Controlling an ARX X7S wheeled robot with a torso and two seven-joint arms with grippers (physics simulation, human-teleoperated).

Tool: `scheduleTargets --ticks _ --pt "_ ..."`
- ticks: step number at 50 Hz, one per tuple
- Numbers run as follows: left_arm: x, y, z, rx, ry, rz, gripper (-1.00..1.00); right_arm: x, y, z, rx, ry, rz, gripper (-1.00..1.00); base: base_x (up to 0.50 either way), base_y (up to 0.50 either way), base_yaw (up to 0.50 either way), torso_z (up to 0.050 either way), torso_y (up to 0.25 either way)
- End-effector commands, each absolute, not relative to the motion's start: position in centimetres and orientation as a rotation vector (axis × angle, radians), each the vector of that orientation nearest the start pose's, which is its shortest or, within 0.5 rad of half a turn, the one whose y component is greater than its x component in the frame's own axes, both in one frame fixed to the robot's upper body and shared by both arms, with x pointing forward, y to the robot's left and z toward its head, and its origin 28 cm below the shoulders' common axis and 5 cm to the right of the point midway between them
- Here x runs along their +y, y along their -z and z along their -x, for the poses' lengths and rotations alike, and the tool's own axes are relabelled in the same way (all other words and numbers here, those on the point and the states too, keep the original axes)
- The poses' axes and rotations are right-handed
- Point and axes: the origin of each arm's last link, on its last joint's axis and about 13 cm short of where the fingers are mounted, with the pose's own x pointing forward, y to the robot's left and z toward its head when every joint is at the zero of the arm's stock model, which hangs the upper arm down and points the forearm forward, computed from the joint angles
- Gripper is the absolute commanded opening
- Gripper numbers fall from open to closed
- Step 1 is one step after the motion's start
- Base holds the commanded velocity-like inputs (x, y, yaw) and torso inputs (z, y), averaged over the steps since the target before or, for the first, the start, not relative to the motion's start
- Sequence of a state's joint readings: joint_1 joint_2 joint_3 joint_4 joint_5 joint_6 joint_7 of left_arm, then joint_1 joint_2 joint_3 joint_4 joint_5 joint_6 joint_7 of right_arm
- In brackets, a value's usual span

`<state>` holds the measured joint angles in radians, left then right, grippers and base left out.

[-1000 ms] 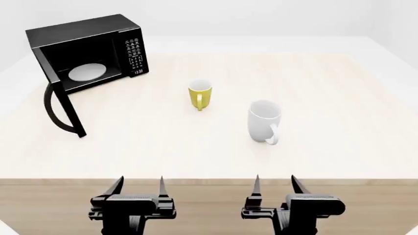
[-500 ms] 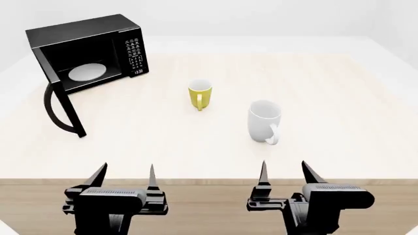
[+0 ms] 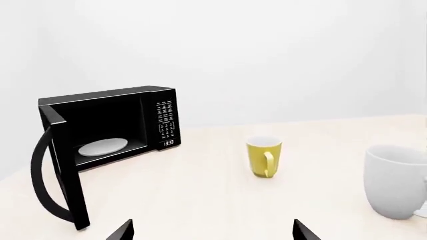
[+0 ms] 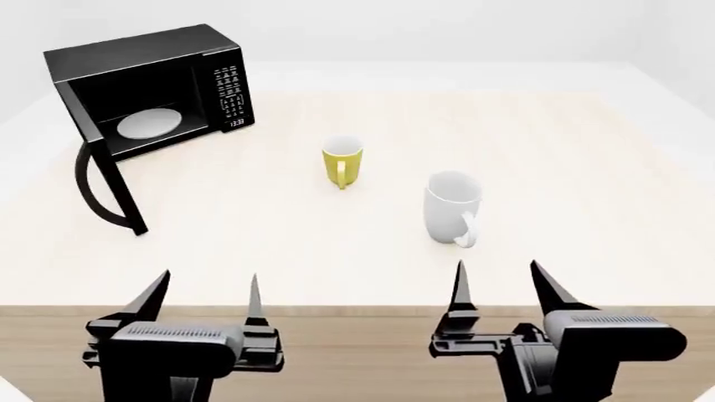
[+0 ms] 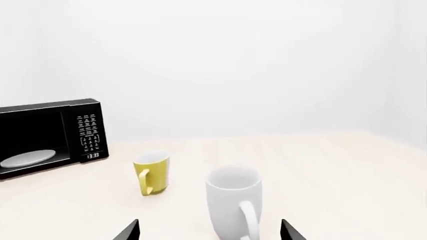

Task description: Close the microwave.

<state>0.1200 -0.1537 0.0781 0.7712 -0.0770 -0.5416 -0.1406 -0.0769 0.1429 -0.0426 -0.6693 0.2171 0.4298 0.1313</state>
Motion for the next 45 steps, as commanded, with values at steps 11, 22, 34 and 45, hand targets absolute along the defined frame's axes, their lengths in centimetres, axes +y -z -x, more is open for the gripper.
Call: scheduleTargets --ticks 11,22,34,45 --pt "20.81 -11.64 -15.96 -0.112 0.014 -0.069 1.00 -10.27 -11.53 -17.45 -0.156 -0.034 -0.070 1.00 0.00 0.50 0.00 0.000 0.000" --pt "20.85 -11.68 -15.90 -0.111 0.011 -0.070 1.00 -10.19 -11.39 -17.41 -0.151 -0.037 -0.072 1.00 0.00 0.50 0.00 0.000 0.000" --pt "20.87 -11.56 -16.01 -0.110 0.011 -0.072 1.00 -10.14 -11.34 -17.44 -0.149 -0.038 -0.076 1.00 0.00 0.50 0.00 0.000 0.000" --pt "20.84 -11.66 -15.93 -0.111 0.011 -0.073 1.00 -10.13 -11.23 -17.48 -0.150 -0.039 -0.074 1.00 0.00 0.50 0.00 0.000 0.000"
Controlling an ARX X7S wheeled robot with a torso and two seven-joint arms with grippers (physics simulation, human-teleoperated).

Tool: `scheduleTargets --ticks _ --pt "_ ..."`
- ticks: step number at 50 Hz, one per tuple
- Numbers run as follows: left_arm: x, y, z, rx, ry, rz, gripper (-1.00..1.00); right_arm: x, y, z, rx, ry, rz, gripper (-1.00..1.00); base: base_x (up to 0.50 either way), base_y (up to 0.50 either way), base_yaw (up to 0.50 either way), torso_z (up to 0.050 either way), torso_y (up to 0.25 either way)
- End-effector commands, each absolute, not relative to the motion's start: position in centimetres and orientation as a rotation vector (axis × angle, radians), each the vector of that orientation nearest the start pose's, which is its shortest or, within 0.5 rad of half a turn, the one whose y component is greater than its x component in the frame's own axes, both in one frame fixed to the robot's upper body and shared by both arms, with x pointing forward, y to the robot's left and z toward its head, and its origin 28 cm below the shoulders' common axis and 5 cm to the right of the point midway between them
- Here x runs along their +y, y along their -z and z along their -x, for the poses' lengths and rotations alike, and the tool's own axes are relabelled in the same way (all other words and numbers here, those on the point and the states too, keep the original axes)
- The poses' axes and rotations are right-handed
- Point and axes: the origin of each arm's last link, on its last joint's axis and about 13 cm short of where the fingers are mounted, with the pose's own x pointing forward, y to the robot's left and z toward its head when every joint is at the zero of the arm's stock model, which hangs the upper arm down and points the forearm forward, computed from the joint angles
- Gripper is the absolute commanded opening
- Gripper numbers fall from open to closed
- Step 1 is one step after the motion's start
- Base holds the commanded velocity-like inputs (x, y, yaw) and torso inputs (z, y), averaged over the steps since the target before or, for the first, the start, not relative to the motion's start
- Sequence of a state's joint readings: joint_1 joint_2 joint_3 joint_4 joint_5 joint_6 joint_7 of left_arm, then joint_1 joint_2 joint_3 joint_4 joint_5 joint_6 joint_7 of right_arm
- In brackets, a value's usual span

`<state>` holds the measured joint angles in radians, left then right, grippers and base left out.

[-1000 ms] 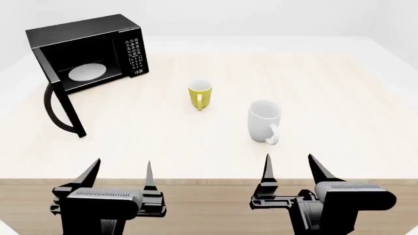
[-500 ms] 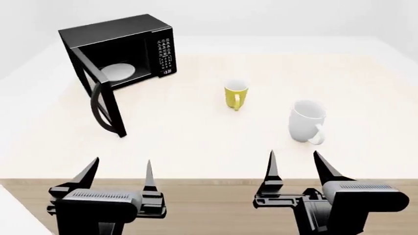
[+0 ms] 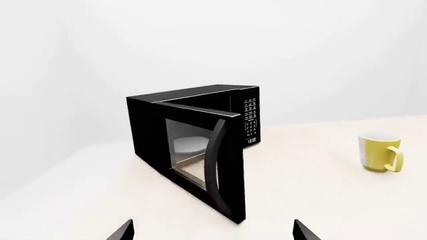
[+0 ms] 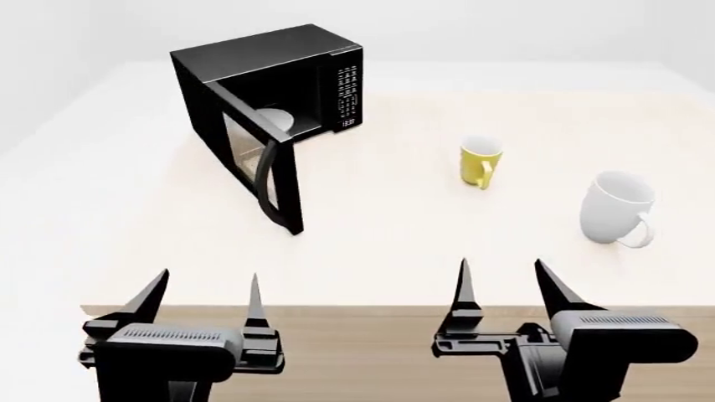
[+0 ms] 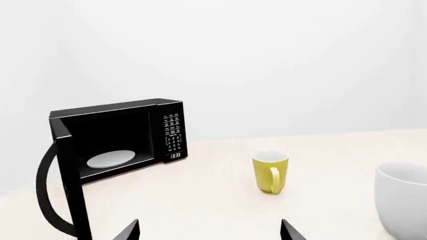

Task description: Close the microwave.

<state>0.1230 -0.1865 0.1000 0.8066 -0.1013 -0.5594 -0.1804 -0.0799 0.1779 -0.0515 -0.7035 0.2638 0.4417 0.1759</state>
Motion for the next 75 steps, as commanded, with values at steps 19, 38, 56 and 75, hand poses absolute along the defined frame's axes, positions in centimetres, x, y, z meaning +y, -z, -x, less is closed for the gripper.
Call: scheduleTargets --ticks 19,38,56,75 --pt "20.81 -11.71 -15.96 -0.112 0.011 -0.074 1.00 -9.83 -11.45 -17.18 -0.170 -0.091 -0.060 1.00 0.00 0.41 0.00 0.000 0.000" --pt "20.83 -11.64 -15.93 -0.112 0.011 -0.069 1.00 -10.02 -11.60 -17.14 -0.196 -0.088 -0.100 1.00 0.25 0.00 0.00 0.000 0.000" --pt "20.87 -11.64 -15.90 -0.113 0.008 -0.071 1.00 -10.07 -11.76 -17.03 -0.217 -0.081 -0.096 1.00 0.34 0.01 0.00 0.000 0.000" --pt "20.77 -11.64 -15.94 -0.111 0.010 -0.071 1.00 -10.15 -11.79 -17.16 -0.214 -0.075 -0.100 1.00 0.00 0.50 0.00 0.000 0.000"
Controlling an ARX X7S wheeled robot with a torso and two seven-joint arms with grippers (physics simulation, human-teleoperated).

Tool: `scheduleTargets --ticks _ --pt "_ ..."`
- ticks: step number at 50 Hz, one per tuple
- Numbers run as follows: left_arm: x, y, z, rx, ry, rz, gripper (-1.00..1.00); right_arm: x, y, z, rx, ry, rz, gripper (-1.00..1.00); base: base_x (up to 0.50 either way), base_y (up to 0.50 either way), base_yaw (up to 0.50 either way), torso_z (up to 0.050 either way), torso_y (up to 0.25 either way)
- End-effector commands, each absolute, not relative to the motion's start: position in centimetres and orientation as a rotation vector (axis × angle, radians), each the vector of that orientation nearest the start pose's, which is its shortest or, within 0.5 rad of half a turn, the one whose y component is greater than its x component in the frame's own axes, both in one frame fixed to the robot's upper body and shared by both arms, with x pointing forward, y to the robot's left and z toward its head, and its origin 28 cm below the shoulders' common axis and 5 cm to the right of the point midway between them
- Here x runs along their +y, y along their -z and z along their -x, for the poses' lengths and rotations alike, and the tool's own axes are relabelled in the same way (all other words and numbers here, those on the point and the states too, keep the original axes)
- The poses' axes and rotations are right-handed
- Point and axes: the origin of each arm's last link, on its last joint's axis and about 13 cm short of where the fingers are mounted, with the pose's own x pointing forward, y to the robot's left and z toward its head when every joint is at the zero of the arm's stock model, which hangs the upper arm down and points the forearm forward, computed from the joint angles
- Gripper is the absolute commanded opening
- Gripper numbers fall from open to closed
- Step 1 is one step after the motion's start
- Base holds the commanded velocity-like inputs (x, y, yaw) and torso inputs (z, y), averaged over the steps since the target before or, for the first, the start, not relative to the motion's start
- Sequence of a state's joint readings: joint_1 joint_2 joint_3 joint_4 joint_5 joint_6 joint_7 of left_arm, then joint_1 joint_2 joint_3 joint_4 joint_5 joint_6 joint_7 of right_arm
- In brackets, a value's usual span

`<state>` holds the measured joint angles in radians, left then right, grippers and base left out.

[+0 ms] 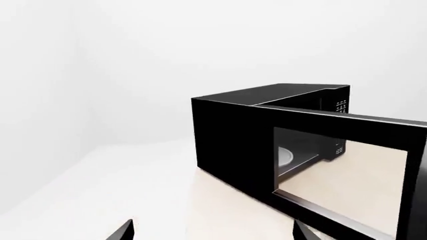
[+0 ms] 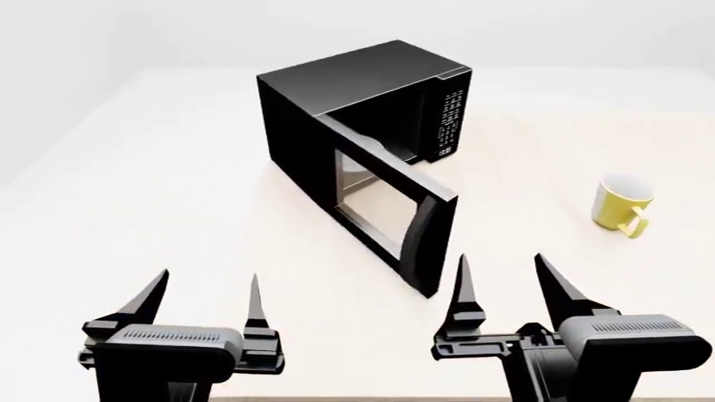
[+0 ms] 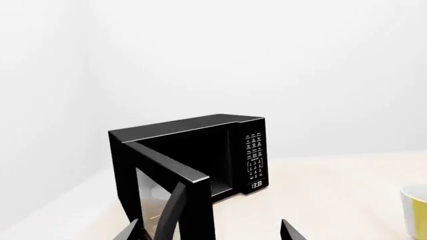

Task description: Close the microwave.

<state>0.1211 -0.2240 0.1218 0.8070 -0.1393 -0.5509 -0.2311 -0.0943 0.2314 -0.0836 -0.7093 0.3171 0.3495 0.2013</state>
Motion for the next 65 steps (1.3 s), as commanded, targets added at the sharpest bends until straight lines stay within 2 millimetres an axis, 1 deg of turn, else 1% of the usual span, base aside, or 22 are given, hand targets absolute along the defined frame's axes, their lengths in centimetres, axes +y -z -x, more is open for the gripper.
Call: scheduleTargets --ticks 1,6,16,22,26,28,33,44,49,51,54,55,60,65 --pt "20.8 -11.6 -16.0 -0.111 0.011 -0.070 1.00 -10.2 -11.8 -17.2 -0.214 -0.075 -0.101 1.00 0.00 0.50 0.00 0.000 0.000" --pt "20.8 -11.6 -16.0 -0.110 0.010 -0.071 1.00 -10.1 -11.8 -17.2 -0.219 -0.081 -0.089 1.00 0.00 0.43 0.00 0.000 0.000" --pt "20.8 -11.6 -16.0 -0.111 0.009 -0.071 1.00 -10.2 -11.9 -17.3 -0.220 -0.065 -0.123 1.00 0.00 0.00 0.00 0.000 0.000" --pt "20.8 -11.6 -15.9 -0.110 0.007 -0.071 1.00 -10.3 -12.4 -17.0 -0.217 -0.054 -0.116 1.00 0.47 0.00 0.00 0.000 0.000" --pt "20.8 -11.5 -16.0 -0.108 0.007 -0.071 1.00 -10.3 -13.4 -16.5 -0.209 -0.037 -0.100 1.00 0.40 0.00 0.00 0.000 0.000" --pt "20.8 -11.5 -16.0 -0.108 0.006 -0.072 1.00 -10.3 -13.7 -16.3 -0.213 -0.032 -0.094 1.00 0.01 0.00 0.00 0.000 0.000" --pt "20.8 -11.4 -16.0 -0.105 0.006 -0.072 1.00 -10.6 -15.4 -15.5 -0.222 -0.017 -0.076 1.00 0.00 0.00 0.00 0.000 0.000" --pt "20.9 -11.3 -16.0 -0.102 0.003 -0.070 1.00 -10.8 -17.5 -14.3 -0.232 -0.004 -0.048 1.00 0.00 0.00 0.00 0.000 0.000" --pt "20.9 -11.3 -16.0 -0.102 0.005 -0.070 1.00 -11.1 -18.7 -14.5 -0.263 0.021 -0.063 1.00 0.00 0.00 0.00 0.000 0.000" --pt "20.9 -11.3 -16.0 -0.102 0.005 -0.069 1.00 -11.3 -19.4 -14.7 -0.279 0.028 -0.070 1.00 0.00 0.00 0.00 0.000 0.000" --pt "20.9 -11.3 -16.0 -0.102 0.004 -0.069 1.00 -11.3 -19.7 -14.7 -0.285 0.035 -0.061 1.00 0.00 0.00 0.00 0.000 0.000" --pt "20.9 -11.4 -16.1 -0.102 0.004 -0.068 1.00 -11.5 -20.5 -15.1 -0.288 0.042 -0.052 1.00 0.00 0.00 0.00 0.000 0.000" --pt "20.9 -11.4 -16.1 -0.101 0.005 -0.068 1.00 -11.7 -21.1 -15.4 -0.289 0.054 -0.016 1.00 0.00 0.00 0.00 0.000 0.000" --pt "20.9 -11.3 -16.1 -0.101 0.005 -0.069 1.00 -11.8 -21.7 -15.5 -0.296 0.051 -0.015 1.00 0.00 0.00 0.00 0.000 0.000"
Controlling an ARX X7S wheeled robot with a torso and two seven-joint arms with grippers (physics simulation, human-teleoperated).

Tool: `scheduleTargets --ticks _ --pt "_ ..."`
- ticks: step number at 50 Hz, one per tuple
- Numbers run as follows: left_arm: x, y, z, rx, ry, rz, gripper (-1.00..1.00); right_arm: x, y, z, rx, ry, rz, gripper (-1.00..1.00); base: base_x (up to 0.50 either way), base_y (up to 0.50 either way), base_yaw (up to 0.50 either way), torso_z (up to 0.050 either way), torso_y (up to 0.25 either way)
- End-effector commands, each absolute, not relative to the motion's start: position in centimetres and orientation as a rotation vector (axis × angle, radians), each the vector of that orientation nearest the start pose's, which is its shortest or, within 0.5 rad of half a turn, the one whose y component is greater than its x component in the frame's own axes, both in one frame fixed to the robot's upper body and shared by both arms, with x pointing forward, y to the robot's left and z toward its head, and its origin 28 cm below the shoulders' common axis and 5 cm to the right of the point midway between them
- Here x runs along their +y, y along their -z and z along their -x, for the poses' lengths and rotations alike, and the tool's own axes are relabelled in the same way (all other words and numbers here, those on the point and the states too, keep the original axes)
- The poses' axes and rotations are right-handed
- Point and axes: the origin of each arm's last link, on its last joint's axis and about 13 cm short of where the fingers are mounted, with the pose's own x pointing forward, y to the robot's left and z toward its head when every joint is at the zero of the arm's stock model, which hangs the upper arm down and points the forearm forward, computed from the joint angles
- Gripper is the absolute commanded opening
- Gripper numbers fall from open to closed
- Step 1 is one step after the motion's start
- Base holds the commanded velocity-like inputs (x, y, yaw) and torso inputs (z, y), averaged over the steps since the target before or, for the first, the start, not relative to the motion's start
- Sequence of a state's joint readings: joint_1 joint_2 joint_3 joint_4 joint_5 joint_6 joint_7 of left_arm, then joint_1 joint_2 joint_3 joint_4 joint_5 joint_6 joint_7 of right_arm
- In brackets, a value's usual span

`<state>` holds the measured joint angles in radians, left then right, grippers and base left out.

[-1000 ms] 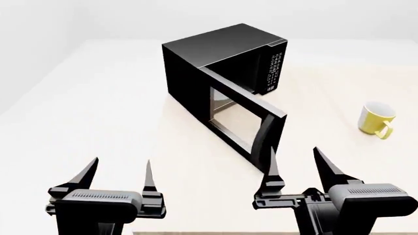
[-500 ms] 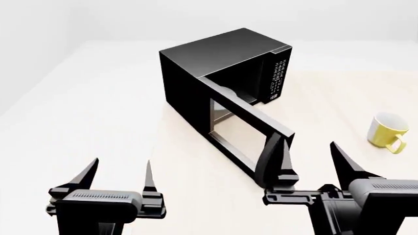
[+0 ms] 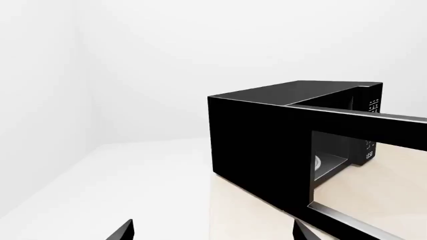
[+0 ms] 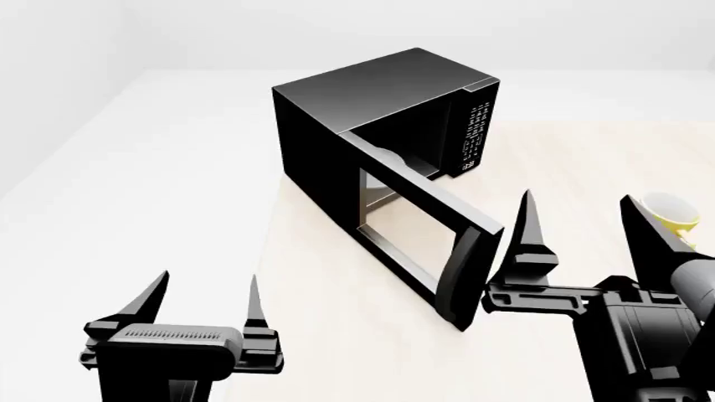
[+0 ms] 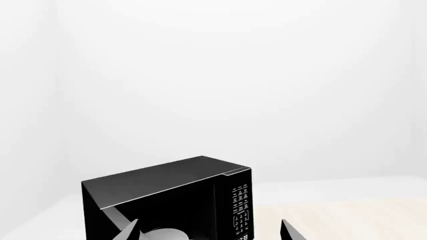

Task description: Close the microwave.

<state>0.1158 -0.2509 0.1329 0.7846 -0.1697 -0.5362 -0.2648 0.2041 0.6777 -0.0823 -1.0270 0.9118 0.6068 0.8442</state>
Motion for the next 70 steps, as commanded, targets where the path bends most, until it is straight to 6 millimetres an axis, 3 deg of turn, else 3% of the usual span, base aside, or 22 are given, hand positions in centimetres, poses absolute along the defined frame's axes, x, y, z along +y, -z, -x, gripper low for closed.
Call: scheduleTargets --ticks 1,28,47,70 --pt "20.9 -11.4 -16.1 -0.101 0.004 -0.069 1.00 -11.8 -21.9 -15.5 -0.307 0.044 -0.017 1.00 0.00 0.00 0.00 0.000 0.000" --pt "20.9 -11.7 -15.8 -0.115 0.005 -0.072 1.00 -11.8 -22.3 -15.6 -0.328 0.049 -0.035 1.00 0.45 0.00 0.00 0.000 0.001" --pt "21.0 -11.7 -15.8 -0.114 0.001 -0.071 1.00 -11.8 -22.6 -15.3 -0.345 0.035 -0.040 1.00 0.05 0.00 0.00 0.000 0.000" --pt "21.3 -11.8 -15.8 -0.116 -0.014 -0.070 1.00 -10.9 -24.6 -15.6 -0.371 0.007 -0.030 1.00 0.02 0.00 0.00 0.000 0.000"
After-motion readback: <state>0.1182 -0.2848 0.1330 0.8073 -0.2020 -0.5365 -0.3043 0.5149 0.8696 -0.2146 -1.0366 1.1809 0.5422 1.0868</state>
